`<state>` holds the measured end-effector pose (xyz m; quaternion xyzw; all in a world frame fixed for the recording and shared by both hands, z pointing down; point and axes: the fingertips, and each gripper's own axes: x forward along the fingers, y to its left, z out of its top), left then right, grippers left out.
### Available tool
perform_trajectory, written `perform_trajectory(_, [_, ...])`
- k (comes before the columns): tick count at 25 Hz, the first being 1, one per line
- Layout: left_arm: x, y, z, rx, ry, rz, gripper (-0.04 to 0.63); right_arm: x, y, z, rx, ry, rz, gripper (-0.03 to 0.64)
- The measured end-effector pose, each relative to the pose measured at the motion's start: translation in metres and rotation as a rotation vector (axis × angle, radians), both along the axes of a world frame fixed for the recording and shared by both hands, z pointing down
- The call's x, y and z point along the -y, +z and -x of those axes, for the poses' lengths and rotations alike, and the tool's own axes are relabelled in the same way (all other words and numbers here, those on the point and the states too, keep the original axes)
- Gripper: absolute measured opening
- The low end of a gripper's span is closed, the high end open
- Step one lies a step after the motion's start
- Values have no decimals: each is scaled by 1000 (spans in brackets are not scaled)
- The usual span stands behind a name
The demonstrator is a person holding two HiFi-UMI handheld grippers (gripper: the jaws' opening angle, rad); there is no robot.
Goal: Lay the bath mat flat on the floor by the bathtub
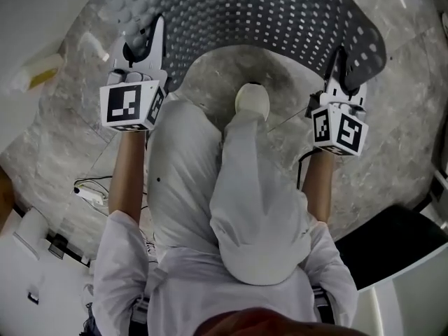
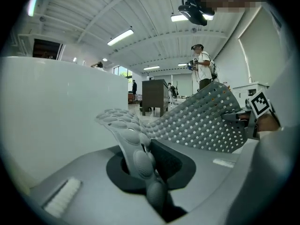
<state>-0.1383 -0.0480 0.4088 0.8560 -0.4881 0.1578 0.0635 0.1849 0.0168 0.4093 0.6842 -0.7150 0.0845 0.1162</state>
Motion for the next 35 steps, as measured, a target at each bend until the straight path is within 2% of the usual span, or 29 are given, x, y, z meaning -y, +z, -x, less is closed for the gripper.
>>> perform_trajectory(4, [10, 39, -7, 5, 15, 88, 23, 7, 31, -3, -8, 8, 77, 15])
perform_trajectory(7, [19, 57, -12, 20, 17, 120, 23, 14, 48, -6, -12, 12, 110, 14])
perform_trajectory(20, [48, 110, -14, 137, 6, 184, 25, 48, 99, -7, -102, -16, 203, 15])
perform_trajectory(30, [68, 150, -13, 293, 30, 214, 26, 74, 132, -3, -143, -36, 260, 15])
perform_trajectory(35, [76, 170, -13, 336, 48, 241, 26, 81, 150, -4, -141, -27, 289, 15])
